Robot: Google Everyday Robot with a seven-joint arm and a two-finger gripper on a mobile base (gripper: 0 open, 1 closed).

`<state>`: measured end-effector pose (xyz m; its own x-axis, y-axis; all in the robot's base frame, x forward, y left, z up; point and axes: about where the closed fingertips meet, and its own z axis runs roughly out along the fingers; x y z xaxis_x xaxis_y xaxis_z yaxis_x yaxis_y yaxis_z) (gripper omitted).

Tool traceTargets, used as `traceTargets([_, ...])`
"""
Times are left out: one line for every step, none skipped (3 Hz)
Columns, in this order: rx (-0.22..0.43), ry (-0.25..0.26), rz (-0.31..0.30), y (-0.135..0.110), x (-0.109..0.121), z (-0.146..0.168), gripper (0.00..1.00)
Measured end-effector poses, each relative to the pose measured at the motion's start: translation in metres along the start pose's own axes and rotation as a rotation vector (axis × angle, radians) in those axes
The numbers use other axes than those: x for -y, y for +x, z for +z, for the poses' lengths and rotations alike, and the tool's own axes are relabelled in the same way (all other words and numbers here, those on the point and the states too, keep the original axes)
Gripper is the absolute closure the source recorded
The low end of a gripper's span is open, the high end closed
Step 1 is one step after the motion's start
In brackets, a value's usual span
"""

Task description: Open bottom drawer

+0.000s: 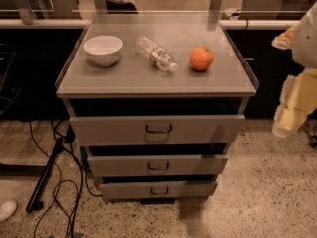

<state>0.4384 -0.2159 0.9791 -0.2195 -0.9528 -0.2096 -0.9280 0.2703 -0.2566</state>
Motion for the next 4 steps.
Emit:
traceTargets([0.0, 0.0, 0.0, 0.0, 0.0, 0.0, 0.0])
traceTargets([0.0, 0.0, 0.0, 0.0, 0.0, 0.0, 0.18])
traceTargets([0.0, 0.0, 0.0, 0.0, 0.0, 0.0, 0.41])
traceTargets([0.0, 0.0, 0.0, 0.0, 0.0, 0.0, 0.64])
